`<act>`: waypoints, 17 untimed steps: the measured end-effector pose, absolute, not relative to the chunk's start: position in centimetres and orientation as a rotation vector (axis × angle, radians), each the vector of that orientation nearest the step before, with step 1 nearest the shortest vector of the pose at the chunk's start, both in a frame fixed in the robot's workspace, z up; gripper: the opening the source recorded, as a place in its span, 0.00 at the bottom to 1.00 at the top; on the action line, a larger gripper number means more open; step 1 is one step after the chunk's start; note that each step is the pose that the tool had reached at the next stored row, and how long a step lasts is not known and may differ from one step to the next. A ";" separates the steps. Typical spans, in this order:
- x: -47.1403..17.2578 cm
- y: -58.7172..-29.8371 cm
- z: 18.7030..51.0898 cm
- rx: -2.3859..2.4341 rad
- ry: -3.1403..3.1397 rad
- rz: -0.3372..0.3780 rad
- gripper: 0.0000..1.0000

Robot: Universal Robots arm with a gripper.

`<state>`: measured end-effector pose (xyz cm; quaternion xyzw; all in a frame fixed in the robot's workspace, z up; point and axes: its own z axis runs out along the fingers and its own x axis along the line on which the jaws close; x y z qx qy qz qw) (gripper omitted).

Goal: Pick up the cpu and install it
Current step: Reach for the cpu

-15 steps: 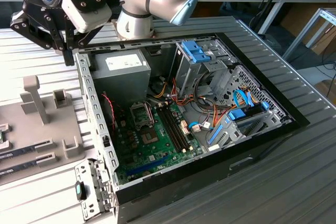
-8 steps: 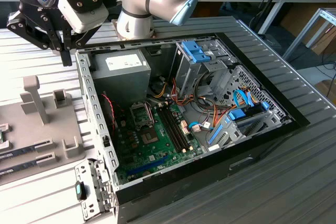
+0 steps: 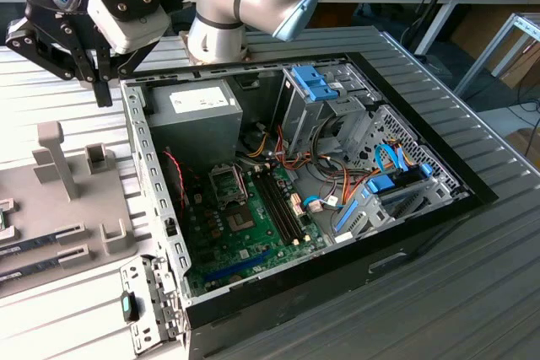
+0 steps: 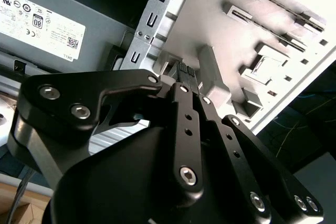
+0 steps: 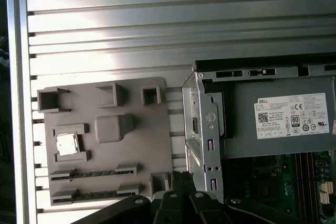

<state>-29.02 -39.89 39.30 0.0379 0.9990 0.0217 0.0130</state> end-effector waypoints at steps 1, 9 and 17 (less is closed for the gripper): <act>-29.0 -39.9 39.3 0.118 3.112 0.068 0.11; -29.2 -39.9 39.3 0.118 3.112 0.068 0.11; -29.5 -39.9 39.3 0.118 3.112 0.068 0.11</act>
